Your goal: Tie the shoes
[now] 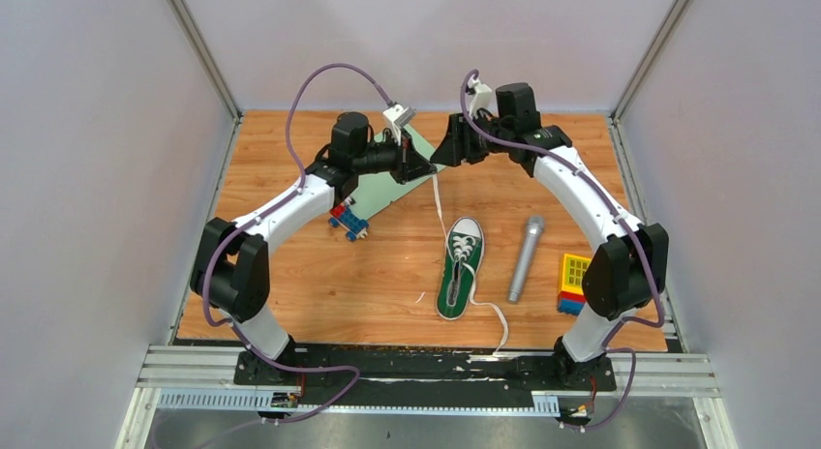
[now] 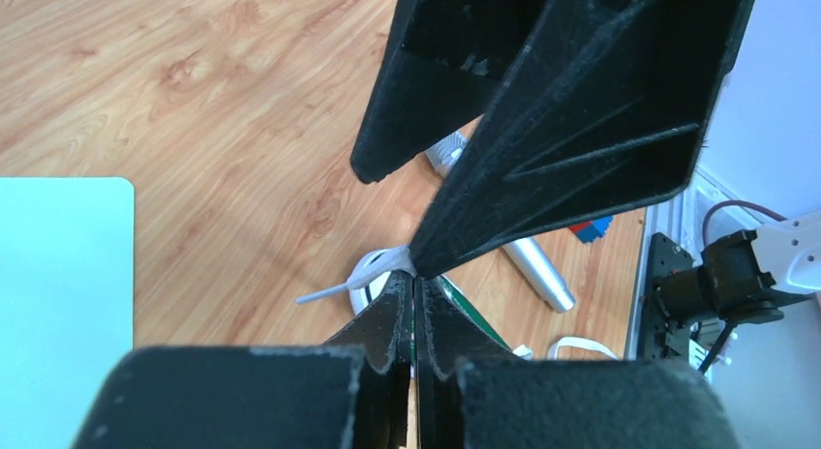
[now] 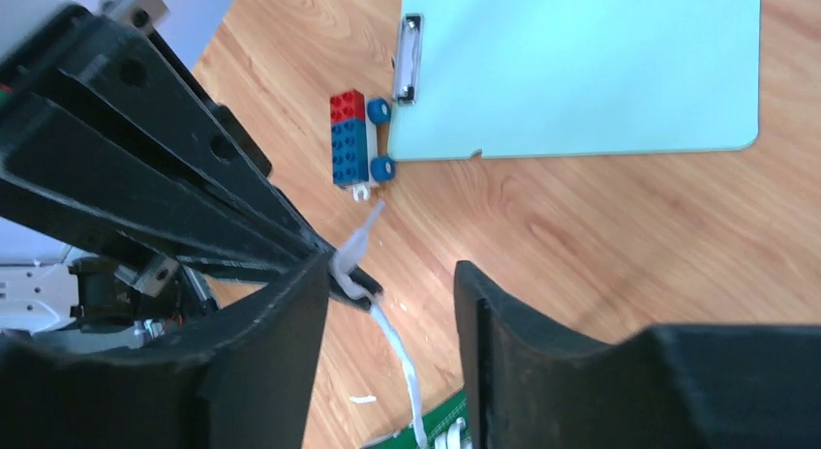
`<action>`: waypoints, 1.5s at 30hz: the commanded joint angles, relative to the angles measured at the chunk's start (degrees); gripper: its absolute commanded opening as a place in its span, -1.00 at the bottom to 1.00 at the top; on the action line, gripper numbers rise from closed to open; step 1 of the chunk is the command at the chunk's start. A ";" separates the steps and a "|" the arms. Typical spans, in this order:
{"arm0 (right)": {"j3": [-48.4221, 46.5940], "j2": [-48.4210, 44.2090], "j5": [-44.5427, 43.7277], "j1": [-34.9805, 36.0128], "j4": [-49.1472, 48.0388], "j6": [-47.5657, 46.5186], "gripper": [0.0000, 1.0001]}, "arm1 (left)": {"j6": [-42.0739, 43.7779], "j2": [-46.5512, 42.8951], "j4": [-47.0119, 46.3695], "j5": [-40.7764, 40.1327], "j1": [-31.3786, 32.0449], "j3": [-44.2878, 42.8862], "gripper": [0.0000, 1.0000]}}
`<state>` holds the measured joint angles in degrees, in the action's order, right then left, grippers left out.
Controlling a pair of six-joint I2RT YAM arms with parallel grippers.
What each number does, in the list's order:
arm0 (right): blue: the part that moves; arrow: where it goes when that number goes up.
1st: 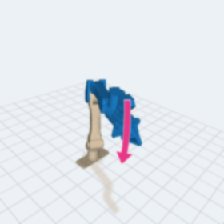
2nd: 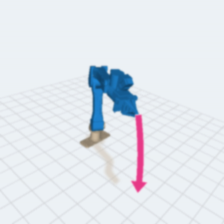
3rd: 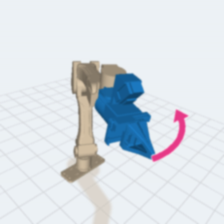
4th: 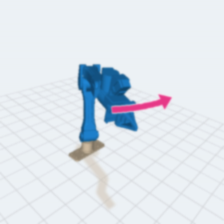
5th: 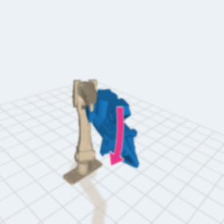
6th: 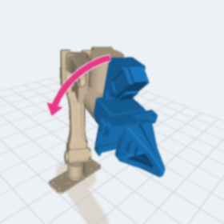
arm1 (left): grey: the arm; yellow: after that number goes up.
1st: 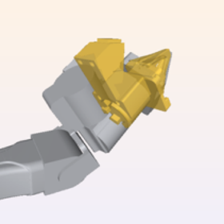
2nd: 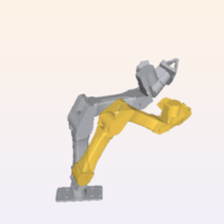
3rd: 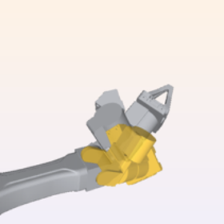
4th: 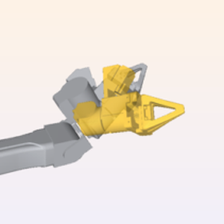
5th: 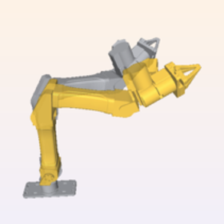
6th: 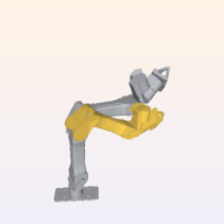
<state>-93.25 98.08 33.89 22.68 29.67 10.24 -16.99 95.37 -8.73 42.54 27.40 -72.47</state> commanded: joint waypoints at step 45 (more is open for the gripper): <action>7.39 13.86 11.92 -0.53 6.41 5.85 -1.00 | 23.09 -14.63 28.56 -12.35 -2.07 4.39 -1.00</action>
<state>-81.45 110.15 38.04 21.74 38.74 15.20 1.91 84.42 16.21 35.88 26.06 -64.25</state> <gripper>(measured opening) 0.010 0.007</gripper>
